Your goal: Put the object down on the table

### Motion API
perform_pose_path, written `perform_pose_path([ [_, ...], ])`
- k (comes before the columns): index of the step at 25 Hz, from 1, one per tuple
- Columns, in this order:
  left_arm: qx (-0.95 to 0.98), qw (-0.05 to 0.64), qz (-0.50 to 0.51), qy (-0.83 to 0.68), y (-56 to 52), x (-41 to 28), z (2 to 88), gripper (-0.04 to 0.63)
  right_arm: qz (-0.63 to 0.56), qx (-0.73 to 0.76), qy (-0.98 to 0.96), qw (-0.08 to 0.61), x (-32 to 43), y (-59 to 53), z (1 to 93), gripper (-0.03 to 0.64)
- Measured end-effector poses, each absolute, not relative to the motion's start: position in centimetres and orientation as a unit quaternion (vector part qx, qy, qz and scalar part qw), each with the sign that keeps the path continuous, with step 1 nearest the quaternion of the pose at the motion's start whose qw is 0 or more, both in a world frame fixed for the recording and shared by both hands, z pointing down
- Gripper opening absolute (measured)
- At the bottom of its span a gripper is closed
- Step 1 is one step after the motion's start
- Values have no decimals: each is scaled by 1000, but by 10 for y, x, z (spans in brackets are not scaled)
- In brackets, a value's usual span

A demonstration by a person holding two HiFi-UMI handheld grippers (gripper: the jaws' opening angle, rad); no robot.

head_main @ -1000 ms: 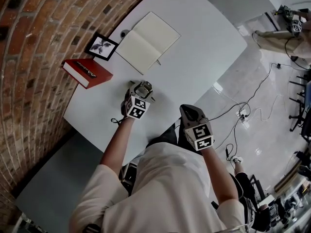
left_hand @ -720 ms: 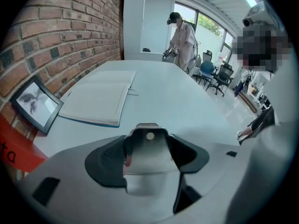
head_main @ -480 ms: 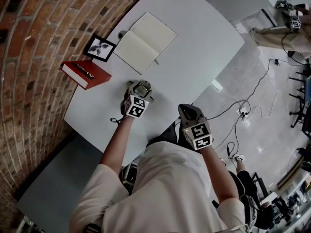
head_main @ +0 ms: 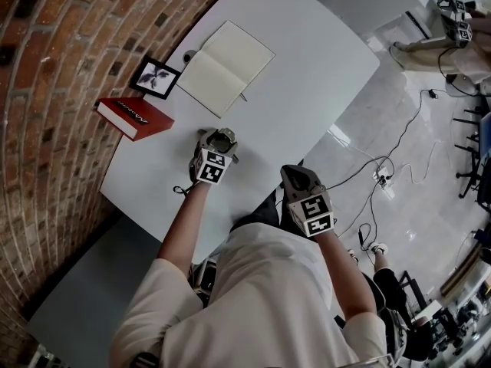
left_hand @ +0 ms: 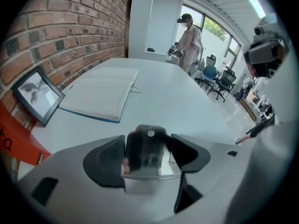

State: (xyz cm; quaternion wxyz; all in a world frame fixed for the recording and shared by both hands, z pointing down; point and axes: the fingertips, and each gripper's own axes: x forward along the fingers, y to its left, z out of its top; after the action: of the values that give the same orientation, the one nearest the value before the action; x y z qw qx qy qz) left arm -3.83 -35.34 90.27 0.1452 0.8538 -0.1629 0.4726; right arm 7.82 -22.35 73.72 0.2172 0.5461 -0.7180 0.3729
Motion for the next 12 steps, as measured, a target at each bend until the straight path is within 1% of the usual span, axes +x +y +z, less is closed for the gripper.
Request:
perform_pose_path([
  [5,861,140,464,-155,-352,-36,898,326,366,550,-720,214,76,-221,731,3],
  [12,860,134,464,-167,-347,-44,880,328,345,552,-728,216,72,-214,717,3],
])
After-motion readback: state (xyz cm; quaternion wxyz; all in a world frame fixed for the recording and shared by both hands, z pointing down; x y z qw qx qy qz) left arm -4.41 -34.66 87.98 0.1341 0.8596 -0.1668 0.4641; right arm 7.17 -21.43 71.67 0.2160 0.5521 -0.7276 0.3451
